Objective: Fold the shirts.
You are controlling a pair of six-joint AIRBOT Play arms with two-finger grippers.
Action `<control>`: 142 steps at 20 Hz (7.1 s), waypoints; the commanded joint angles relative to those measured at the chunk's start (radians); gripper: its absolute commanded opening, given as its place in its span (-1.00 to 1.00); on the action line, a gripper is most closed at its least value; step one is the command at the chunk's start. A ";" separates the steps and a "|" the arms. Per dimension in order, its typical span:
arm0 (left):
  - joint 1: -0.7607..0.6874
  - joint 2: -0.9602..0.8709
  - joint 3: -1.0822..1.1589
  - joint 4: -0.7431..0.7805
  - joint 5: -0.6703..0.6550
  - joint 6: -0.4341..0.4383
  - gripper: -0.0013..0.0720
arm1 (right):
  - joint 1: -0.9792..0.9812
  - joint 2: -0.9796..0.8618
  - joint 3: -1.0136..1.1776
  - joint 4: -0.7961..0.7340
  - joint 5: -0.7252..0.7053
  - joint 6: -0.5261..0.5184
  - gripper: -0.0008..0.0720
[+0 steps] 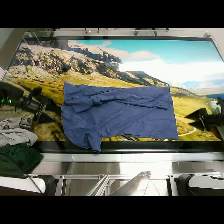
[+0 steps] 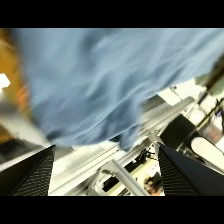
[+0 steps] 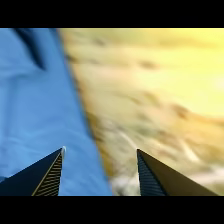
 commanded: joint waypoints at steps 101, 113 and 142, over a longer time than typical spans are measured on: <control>-0.193 -0.238 0.192 -0.122 0.050 0.101 0.43 | 0.290 -0.183 0.341 -0.011 0.036 0.004 0.19; 0.069 0.319 -0.437 0.069 -0.163 0.081 0.43 | 0.070 0.089 0.046 -0.053 -0.088 0.063 0.20; -0.179 0.143 -0.550 -0.114 -0.293 0.285 -0.91 | -0.054 0.089 -0.141 -0.196 0.049 0.105 0.38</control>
